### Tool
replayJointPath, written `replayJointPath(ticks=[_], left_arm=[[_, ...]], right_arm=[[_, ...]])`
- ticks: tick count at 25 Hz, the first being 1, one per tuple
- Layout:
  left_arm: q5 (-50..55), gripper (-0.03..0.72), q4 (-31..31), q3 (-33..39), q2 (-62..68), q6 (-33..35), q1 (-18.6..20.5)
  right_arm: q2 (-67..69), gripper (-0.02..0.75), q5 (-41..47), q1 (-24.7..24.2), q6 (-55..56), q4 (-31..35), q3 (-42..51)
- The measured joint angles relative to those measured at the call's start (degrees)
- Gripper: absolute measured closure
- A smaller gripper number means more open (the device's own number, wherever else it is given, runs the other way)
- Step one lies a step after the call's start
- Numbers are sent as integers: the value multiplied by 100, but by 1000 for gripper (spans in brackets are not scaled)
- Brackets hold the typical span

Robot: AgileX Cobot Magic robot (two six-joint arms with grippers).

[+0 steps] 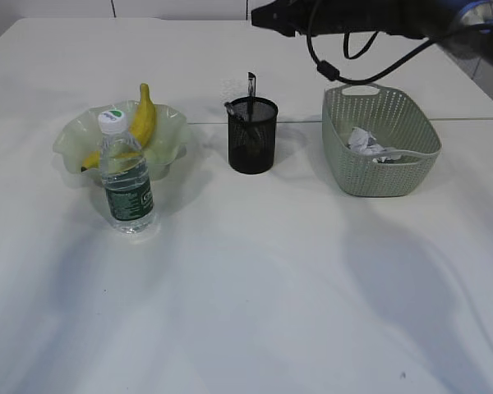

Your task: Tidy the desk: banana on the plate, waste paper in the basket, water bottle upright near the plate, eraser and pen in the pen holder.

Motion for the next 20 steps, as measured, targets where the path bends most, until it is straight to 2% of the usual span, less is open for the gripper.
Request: replayJointPath(ticks=[9, 15, 17, 20], left_arm=[[0, 419, 49, 0, 0, 0, 13], [11, 439, 291, 0, 0, 0, 211], [-59, 442, -11, 0, 0, 0, 368], [-487, 444, -810, 0, -52, -9, 635]], right_arm=[[-492, 507, 655, -60, 158, -85, -942], [-746, 507, 972, -405, 1050, -911, -1592], [-828, 507, 1019, -580, 1387, -1364, -1814], [-988, 507, 1115, -788, 1898, -2129, -2110]])
